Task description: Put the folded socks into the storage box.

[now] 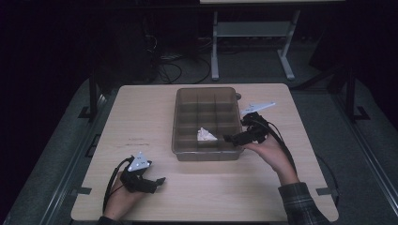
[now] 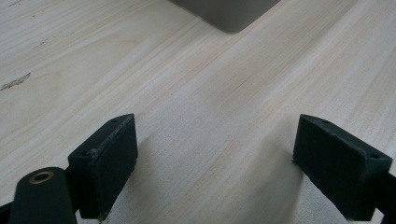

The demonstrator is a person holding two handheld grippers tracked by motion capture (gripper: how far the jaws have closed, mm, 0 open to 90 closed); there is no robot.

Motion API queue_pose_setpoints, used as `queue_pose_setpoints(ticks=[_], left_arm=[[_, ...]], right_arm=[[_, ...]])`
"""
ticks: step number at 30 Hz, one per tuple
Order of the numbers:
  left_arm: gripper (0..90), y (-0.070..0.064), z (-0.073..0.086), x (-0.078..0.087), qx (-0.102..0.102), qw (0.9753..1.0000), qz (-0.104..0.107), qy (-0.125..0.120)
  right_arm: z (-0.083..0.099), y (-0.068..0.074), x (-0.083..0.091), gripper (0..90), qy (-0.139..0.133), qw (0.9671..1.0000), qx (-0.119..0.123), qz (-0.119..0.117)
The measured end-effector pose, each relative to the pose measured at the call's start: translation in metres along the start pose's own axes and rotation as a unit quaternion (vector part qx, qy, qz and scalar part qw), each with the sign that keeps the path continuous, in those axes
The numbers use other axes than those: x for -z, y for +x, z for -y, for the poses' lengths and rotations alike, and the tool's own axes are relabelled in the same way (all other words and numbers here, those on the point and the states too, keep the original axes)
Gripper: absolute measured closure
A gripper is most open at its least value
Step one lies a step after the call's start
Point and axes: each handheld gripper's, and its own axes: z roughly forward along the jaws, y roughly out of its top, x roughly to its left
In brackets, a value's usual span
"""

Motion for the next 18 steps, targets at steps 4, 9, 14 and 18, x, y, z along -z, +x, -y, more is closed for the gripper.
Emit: queue_pose_setpoints(ticks=[4, 9, 14, 18], left_arm=[[13.2, 0.0, 0.0, 0.0, 0.0, 1.0, -0.001, 0.0], [13.2, 0.0, 0.0, 0.0, 0.001, 1.0, -0.002, -0.001], [13.2, 0.0, 0.0, 0.0, 0.001, 1.0, -0.002, 0.0], [13.2, 0.0, 0.0, 0.0, 0.002, 1.0, -0.002, -0.003]], right_arm=[[0.01, -0.004, 0.012, 0.6, -0.015, 0.9999, -0.006, 0.005], [0.022, -0.005, 0.026, 0.7, -0.032, 0.9994, -0.004, 0.012], [0.034, -0.005, 0.035, 0.7, -0.041, 0.999, -0.005, 0.017], [0.044, -0.003, 0.041, 0.7, -0.047, 0.9988, 0.002, 0.015]])
